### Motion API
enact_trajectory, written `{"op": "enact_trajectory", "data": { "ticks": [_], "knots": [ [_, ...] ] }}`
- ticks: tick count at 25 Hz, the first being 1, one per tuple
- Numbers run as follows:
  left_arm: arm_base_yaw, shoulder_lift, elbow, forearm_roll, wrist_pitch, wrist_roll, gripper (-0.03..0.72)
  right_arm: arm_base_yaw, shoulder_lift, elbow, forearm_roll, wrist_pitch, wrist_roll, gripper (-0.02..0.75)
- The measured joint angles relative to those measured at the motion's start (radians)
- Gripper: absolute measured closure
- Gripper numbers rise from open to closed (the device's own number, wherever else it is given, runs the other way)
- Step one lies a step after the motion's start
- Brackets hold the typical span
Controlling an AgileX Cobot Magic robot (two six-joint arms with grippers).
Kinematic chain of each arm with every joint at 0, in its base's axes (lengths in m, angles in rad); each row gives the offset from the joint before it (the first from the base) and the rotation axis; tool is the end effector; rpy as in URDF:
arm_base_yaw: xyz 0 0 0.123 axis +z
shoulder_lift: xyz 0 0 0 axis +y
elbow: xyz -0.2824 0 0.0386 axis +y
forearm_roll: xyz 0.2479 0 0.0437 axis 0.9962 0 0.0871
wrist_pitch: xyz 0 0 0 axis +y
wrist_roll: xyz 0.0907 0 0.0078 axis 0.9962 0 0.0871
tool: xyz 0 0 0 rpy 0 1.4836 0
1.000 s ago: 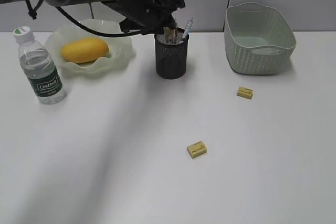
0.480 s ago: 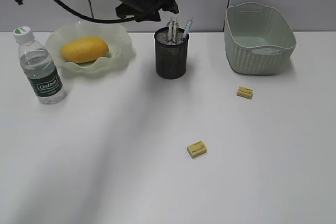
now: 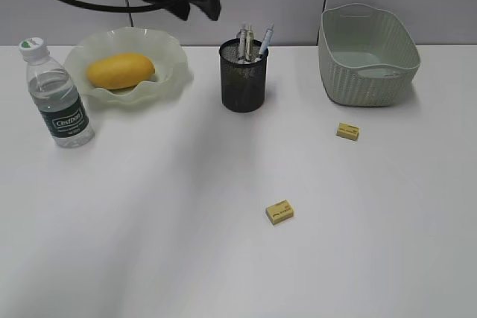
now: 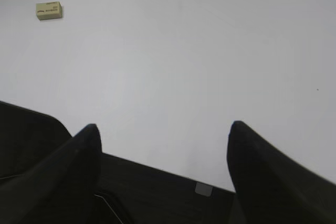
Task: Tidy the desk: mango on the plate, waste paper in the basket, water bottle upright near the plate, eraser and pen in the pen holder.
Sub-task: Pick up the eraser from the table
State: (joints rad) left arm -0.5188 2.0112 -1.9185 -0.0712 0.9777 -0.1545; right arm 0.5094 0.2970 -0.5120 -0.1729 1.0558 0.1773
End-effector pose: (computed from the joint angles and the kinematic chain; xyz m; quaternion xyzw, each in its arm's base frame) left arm 0.3938 -0.2310 0.3069 0.1630 0.9426 -0.1277 0.2619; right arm 0.0416 0.0076 0.2769 -0.1602 0.9002 0.0524 0.4016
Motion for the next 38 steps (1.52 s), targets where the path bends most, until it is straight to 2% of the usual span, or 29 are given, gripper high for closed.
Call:
{"op": "enact_trajectory", "data": {
  "ticks": [4,9,13,17,21,26,28,31,33,38],
  "knots": [
    [0.0,-0.023,0.0,0.071,0.202,0.023,0.291,0.0,0.0,0.0,0.0,0.0,0.0,0.153],
    [0.0,-0.054,0.003,0.078,0.235,0.075,0.291,0.0,0.0,0.0,0.0,0.0,-0.001,0.153],
    [0.0,-0.14,0.066,0.078,0.235,0.113,0.291,0.0,0.0,0.0,-0.001,0.0,0.0,0.153],
    [0.0,-0.258,0.223,0.092,0.235,0.133,0.291,0.0,0.0,0.0,-0.001,0.0,0.0,0.153],
    [0.0,-0.411,0.452,0.098,0.225,0.137,0.291,0.0,0.0,0.0,-0.001,0.0,0.0,0.153],
    [0.0,-0.642,0.765,0.098,0.12,0.137,0.288,0.0,0.0,0.0,-0.001,0.0,0.0,0.153],
    [-0.001,-0.734,0.871,0.098,0.093,0.137,0.257,0.0,0.0,0.0,-0.001,0.0,0.0,0.153],
    [-0.001,-0.887,1.007,0.099,0.073,0.137,0.132,0.0,0.0,0.0,-0.001,0.0,0.0,0.153],
    [-0.001,-0.98,1.079,0.099,0.072,0.137,0.081,0.0,0.0,0.0,-0.001,0.0,0.0,0.153],
    [-0.001,-1.272,1.186,0.088,0.094,0.137,0.078,0.0,0.0,0.0,-0.001,0.0,0.001,0.153]
  ]
}}
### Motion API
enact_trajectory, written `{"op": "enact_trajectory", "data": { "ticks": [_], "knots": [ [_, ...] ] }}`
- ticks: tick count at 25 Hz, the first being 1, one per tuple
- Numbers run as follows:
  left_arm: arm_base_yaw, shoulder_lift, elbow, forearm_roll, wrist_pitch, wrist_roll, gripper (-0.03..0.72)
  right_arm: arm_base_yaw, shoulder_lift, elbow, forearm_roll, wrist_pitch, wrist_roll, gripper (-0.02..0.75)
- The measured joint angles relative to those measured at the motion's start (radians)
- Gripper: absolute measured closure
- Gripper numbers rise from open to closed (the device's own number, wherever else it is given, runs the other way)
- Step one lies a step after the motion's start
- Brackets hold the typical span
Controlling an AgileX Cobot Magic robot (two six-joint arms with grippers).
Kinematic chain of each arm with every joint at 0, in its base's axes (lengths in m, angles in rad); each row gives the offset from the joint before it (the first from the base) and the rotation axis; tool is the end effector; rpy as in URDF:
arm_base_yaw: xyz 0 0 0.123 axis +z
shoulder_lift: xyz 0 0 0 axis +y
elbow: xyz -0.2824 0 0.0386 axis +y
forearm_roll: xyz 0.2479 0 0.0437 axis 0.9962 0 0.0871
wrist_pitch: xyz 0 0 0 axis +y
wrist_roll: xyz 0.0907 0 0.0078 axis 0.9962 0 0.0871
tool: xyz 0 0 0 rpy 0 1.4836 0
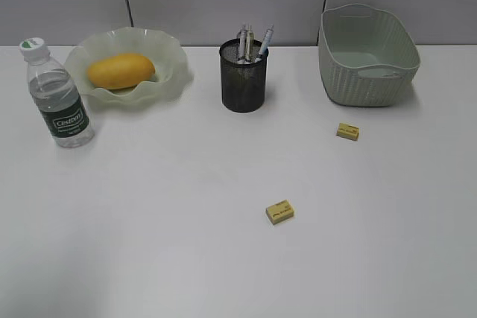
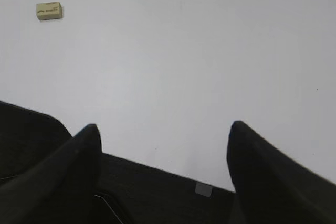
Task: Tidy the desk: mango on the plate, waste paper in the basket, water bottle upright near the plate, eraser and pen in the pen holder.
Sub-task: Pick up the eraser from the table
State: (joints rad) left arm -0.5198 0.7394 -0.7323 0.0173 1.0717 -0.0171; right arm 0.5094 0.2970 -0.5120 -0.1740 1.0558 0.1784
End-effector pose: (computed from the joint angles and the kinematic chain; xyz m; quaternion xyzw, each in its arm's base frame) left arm 0.1007 -0.0561 0.3075 0.2401 0.9278 -0.0676 0.2776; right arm 0.0417 0.0076 0.2769 -0.1597 0.9002 0.0521 0.4018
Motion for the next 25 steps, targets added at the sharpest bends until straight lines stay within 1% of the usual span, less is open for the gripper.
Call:
{"op": "enact_trajectory", "data": {
  "ticks": [3,7,11,15,20,25],
  "knots": [
    [0.0,-0.164,0.035,-0.004,0.003,0.0,0.101,0.0,0.0,0.0,0.0,0.0,0.0,0.153],
    [0.0,-0.364,0.074,-0.005,0.03,0.0,0.109,0.0,0.0,0.0,0.0,0.0,0.0,0.153],
    [0.0,-0.499,0.127,-0.005,0.097,0.0,0.11,0.0,0.0,0.0,0.0,0.0,0.0,0.153],
    [0.0,-0.562,0.16,-0.006,0.11,0.0,0.129,0.0,0.0,0.0,0.0,0.0,0.0,0.153],
    [0.0,-0.569,0.196,-0.007,0.02,0.0,0.179,0.0,0.0,0.0,0.0,0.0,0.0,0.153],
    [0.0,-0.569,0.205,-0.009,0.002,0.0,0.192,0.0,0.0,0.0,0.0,0.0,0.001,0.153]
  ]
}}
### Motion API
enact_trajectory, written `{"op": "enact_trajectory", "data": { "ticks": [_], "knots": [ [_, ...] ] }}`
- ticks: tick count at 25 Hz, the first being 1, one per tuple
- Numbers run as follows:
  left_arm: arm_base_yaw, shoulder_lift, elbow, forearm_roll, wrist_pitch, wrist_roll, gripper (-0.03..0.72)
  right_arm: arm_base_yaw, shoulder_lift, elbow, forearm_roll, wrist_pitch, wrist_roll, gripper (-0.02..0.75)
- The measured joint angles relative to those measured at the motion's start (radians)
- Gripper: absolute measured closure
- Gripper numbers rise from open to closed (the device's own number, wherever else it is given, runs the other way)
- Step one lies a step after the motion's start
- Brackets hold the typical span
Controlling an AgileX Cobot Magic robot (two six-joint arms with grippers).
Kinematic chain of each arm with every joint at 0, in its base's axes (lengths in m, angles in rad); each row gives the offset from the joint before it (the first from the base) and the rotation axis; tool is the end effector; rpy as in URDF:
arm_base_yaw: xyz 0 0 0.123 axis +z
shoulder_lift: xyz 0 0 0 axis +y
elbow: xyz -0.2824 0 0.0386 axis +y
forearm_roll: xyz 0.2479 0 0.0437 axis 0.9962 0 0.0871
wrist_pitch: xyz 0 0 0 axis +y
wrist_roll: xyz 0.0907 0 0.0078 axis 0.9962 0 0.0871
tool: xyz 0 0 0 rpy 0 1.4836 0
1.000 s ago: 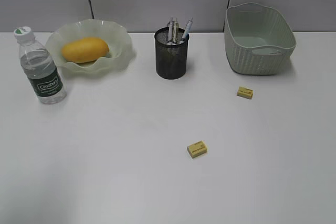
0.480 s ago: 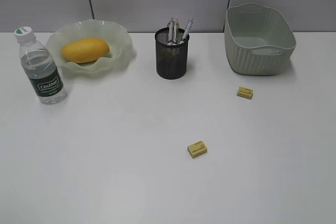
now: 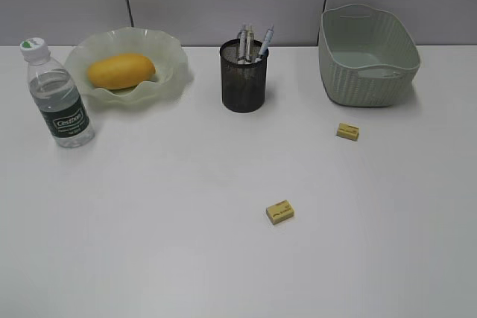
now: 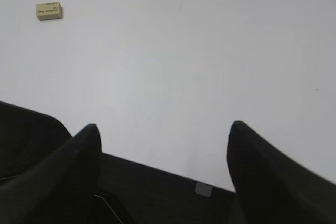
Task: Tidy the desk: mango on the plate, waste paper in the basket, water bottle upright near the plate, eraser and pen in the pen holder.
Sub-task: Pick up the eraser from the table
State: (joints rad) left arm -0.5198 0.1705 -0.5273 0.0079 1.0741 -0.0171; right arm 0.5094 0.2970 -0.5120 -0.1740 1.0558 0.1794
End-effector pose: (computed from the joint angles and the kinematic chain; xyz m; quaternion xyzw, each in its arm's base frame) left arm 0.0166 -0.0088 0.2827 0.2218 0.8634 -0.1164 0.4380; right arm 0.0417 0.0076 0.2769 -0.1593 0.9003 0.0523 0.4017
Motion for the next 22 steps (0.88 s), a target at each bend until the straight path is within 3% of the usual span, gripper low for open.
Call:
{"op": "enact_trajectory", "data": {
  "ticks": [9,22],
  "knots": [
    [0.0,0.0,0.0,-0.008,-0.001,0.0,0.193,0.0,0.09,-0.021,-0.007,-0.032,0.0,0.153],
    [0.0,0.0,0.0,0.002,-0.002,0.0,0.202,0.0,0.793,-0.191,-0.027,-0.203,0.0,0.153]
  ]
}}
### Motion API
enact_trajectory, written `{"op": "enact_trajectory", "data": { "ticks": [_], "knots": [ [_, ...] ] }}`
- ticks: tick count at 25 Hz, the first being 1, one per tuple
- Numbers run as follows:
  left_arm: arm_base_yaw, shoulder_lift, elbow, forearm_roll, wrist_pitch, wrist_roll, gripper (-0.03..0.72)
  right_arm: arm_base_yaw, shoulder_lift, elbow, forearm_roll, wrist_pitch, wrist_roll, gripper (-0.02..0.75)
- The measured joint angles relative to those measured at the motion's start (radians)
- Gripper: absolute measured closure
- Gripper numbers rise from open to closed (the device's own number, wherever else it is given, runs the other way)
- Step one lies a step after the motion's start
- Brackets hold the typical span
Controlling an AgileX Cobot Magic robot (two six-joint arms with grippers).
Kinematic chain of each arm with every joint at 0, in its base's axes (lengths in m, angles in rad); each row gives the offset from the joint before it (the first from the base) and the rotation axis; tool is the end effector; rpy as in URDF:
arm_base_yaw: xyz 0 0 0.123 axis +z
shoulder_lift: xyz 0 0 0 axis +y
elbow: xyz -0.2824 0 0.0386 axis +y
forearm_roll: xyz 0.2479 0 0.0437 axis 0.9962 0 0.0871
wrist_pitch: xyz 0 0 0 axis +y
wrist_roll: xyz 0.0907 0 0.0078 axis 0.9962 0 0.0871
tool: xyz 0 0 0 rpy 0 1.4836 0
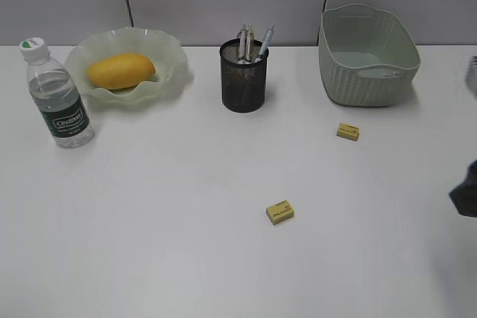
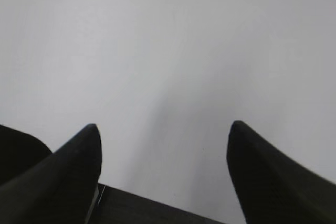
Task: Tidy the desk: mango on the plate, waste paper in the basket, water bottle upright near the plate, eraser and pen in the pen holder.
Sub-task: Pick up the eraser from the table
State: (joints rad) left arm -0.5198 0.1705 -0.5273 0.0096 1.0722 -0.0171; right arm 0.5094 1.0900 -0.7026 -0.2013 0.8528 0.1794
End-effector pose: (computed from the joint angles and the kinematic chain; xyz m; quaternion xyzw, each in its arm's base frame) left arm 0.0167 -0.0087 0.2829 0.2217 0.8629 -0.1158 0.4390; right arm 0.1699 0.0792 0.2561 -0.2082 0.9520 -0.0129 0.2238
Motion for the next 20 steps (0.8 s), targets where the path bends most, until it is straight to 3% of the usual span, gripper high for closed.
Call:
{"op": "enact_trajectory", "data": {
  "ticks": [12,20],
  "knots": [
    [0.0,0.0,0.0,0.001,0.0,0.0,0.207,-0.003,0.576,-0.297,0.037,-0.087,0.0,0.153],
    [0.0,0.0,0.0,0.001,-0.001,0.0,0.207,-0.132,0.811,-0.532,0.174,-0.103,-0.003,0.153]
  ]
}}
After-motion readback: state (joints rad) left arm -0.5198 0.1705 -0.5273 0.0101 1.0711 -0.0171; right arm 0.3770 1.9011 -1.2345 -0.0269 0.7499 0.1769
